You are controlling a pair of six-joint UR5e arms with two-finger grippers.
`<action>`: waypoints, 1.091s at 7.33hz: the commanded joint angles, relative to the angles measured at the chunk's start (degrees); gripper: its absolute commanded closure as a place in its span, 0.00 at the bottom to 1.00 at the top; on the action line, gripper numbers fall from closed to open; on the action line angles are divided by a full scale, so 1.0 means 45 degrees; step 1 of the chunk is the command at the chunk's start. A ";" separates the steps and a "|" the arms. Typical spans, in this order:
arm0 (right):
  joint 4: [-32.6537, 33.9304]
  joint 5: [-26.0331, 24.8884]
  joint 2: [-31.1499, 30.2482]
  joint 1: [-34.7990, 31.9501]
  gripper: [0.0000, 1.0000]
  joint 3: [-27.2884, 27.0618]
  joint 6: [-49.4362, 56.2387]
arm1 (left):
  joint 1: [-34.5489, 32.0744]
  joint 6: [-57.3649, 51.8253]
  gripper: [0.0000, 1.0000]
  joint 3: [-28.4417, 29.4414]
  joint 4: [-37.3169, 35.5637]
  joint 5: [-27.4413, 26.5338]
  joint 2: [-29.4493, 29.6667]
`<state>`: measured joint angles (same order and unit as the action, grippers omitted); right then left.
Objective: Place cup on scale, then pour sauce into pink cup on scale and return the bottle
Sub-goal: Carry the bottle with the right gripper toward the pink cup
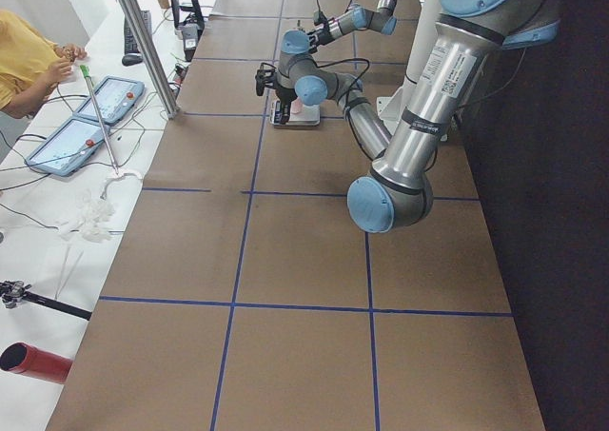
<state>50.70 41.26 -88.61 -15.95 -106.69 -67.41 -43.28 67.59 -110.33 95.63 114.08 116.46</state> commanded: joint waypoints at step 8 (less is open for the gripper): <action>0.3197 0.0480 0.2696 -0.0186 1.00 -0.0393 0.3556 | 0.0027 -0.0039 0.50 0.0066 0.0019 0.0019 0.0000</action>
<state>60.56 43.31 -78.80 -16.71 -108.50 -51.49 -43.17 67.48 -110.04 95.71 114.17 116.44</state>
